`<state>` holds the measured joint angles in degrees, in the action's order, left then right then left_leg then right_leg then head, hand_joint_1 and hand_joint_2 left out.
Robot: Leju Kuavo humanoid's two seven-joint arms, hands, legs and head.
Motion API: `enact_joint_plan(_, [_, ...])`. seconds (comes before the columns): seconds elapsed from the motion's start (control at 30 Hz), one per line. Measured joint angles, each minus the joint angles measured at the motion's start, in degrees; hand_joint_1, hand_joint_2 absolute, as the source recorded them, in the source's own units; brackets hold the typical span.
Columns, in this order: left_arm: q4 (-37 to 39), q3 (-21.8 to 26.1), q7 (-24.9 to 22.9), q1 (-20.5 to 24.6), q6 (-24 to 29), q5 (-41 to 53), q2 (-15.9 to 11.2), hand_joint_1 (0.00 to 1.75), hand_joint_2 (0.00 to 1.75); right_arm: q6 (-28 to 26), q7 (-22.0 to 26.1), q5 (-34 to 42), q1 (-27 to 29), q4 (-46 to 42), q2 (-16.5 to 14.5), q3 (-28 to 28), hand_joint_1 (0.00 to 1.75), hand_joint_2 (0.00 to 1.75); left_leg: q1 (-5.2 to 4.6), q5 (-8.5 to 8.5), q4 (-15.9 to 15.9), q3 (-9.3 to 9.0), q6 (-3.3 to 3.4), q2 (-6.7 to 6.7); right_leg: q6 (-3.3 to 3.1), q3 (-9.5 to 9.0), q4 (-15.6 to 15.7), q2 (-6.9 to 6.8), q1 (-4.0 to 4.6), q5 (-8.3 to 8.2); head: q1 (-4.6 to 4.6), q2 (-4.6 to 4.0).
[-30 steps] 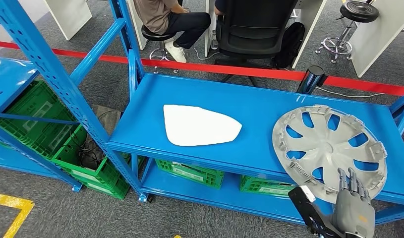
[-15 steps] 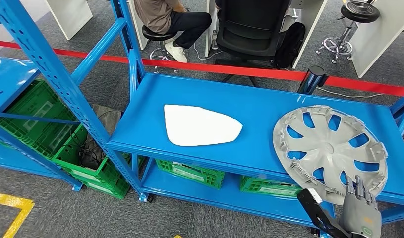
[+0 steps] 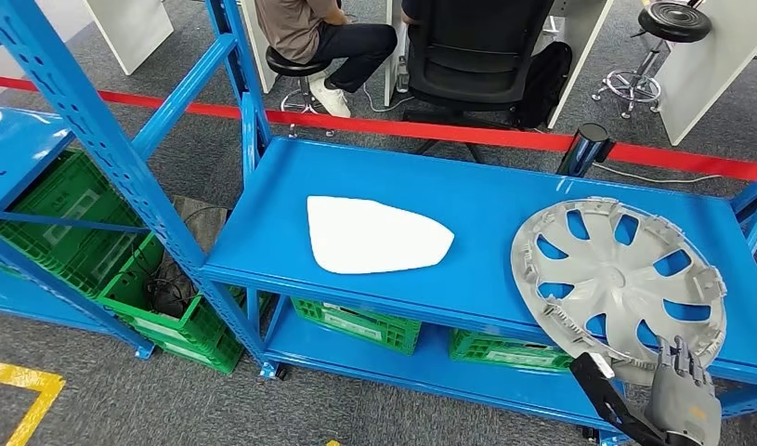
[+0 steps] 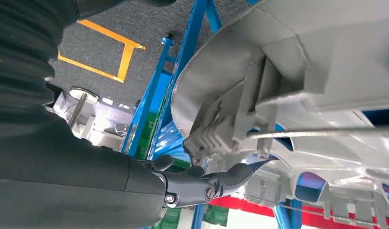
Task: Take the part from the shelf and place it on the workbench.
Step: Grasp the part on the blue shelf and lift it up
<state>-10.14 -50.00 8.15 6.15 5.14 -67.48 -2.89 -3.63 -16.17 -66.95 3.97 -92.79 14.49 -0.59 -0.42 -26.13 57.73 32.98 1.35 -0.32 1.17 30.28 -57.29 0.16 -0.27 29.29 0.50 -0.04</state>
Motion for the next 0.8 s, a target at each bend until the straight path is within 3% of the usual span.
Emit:
enact_joint_plan(0.33, [0.0, -0.9, -0.1, 0.0, -0.5, 1.1, -0.3, 0.0, 0.0, -1.0, 1.6, -3.8, -3.2, 5.3, 0.0, 1.2, 0.02, 1.75, -0.01, 0.0, 0.0, 0.0, 0.0, 0.0, 0.0, -0.02, 0.0, 0.0, -0.01, 0.0, 0.05, 0.0])
enact_joint_plan(0.47, [0.0, -1.5, -0.2, 0.0, -0.7, 1.6, -0.4, 0.0, 0.0, -0.5, 1.6, -5.1, -4.3, 6.4, 0.1, 1.2, 1.75, 1.75, -0.01, 0.01, 0.0, -0.01, 0.0, 0.0, 0.0, -0.04, 0.0, 0.0, -0.01, -0.01, 0.04, 0.0])
enact_joint_plan(0.8, [0.0, -2.2, -0.3, 0.0, -1.0, 1.6, -0.4, 0.0, 0.0, 0.5, 1.3, -6.8, -5.9, 7.3, 0.3, 1.0, 1.75, 1.75, 0.02, 0.1, 0.0, -0.06, -0.06, -0.02, -0.01, -0.79, 0.0, 0.0, 0.01, -0.05, 0.03, 0.0])
